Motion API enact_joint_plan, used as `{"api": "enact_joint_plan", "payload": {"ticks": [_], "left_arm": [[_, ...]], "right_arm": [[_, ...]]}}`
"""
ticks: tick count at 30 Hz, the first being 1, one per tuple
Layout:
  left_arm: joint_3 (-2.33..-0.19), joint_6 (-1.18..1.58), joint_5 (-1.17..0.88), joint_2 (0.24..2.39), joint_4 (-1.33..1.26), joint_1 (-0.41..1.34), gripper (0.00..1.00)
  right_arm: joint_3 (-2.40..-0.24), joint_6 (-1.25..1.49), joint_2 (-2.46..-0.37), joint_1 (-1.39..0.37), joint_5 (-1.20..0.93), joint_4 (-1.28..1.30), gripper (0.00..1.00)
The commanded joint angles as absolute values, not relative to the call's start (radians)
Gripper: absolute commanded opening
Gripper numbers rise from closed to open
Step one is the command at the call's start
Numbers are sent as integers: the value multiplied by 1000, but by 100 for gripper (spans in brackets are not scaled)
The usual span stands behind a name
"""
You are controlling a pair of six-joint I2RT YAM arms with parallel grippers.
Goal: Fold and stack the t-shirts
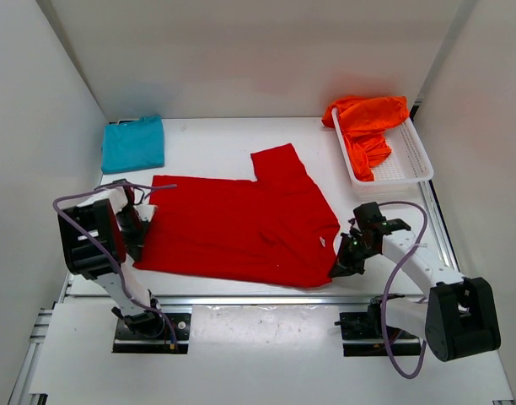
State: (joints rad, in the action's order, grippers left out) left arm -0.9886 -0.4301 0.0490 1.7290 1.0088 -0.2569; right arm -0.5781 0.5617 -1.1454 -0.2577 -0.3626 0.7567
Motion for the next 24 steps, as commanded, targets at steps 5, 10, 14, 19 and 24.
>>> {"api": "enact_joint_plan", "payload": {"ticks": [5,10,14,19,24], "left_arm": [[-944,-548,110,1585,1130,-342,0],[-905,-531,110,1577,1198,-296,0],[-858,-491,170,1559,1198,-285,0],[-819,-485,228,1528,1187,-317,25],[-911,-489,235,1519,1219,-377,65]], "right_arm": [[-626,485,-1174,-198,-264,968,0],[-626,405,-1155,-134,-268,989,0],[-630,388,-1154,-153,-276,999,0],[-640,407,-1132,-166,-252,1019,34],[-779,394,-1129,-222,-170,1045,69]]}}
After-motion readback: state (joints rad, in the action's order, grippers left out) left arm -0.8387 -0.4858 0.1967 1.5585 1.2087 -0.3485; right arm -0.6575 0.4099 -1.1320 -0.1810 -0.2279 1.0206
